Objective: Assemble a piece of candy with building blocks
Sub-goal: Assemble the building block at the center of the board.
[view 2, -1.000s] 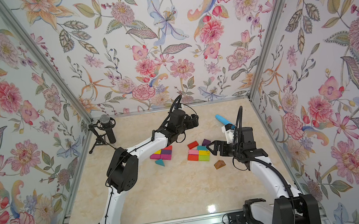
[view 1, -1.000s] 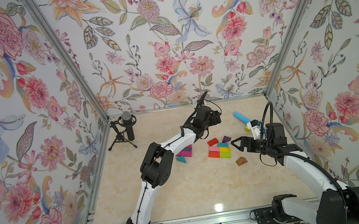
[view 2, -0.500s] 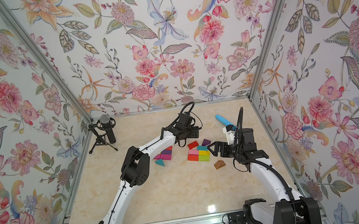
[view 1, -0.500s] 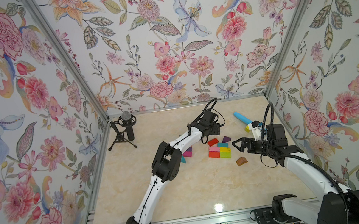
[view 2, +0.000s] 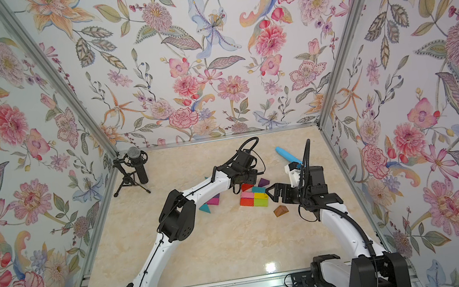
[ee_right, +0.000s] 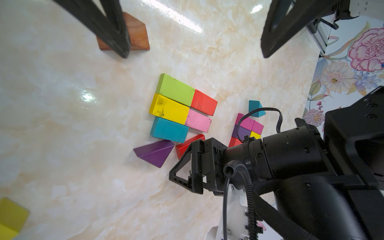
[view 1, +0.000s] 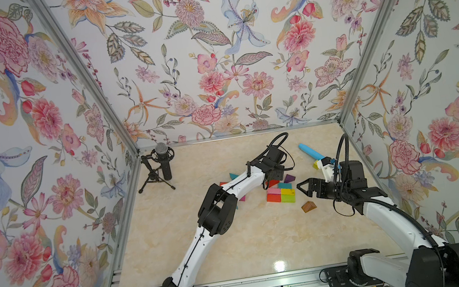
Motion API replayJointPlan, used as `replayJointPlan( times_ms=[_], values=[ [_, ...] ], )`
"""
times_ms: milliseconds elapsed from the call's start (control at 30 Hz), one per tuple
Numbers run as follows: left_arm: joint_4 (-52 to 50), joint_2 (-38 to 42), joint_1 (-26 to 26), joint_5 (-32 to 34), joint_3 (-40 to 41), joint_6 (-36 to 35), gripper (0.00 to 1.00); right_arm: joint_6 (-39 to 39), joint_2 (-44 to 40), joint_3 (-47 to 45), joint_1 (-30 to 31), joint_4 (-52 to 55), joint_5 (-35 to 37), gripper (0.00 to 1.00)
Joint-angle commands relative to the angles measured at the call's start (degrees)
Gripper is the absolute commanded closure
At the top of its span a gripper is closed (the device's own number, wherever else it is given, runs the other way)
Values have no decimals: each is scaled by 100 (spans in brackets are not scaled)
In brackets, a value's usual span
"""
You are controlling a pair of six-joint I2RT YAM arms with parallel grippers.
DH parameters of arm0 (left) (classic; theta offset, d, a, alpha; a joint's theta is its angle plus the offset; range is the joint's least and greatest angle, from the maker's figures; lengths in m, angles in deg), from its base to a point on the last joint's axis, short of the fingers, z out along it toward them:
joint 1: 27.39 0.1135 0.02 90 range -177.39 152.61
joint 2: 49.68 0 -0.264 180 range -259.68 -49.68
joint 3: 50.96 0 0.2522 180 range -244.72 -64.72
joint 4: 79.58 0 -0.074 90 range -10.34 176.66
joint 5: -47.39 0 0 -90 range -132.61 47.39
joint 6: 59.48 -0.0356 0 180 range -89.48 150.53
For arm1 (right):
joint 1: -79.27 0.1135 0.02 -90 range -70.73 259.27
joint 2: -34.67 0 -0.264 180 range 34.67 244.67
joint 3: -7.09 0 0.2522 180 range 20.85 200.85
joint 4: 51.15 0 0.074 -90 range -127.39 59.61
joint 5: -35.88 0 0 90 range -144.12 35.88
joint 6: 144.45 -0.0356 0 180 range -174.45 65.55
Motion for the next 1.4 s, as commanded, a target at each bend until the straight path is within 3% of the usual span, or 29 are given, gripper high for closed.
replayJointPlan(
  times_ms=[0, 767, 1033, 1167, 1367],
  values=[
    [-88, 39, -38, 203, 163, -132, 34, 97, -117, -40, -37, 51, 54, 0],
    [7, 531, -50, 220, 893, -432, 38, 151, -146, -68, -44, 84, 108, 0],
    [302, 752, -1, -154, 904, -248, 37, 150, -141, -42, -44, 87, 135, 0],
    [975, 990, 179, -645, 1419, 142, 38, 141, -142, -33, -47, 97, 135, 0],
    [1082, 891, 216, -1036, 1502, 209, 37, 133, -192, -59, -46, 98, 150, 0]
  ],
)
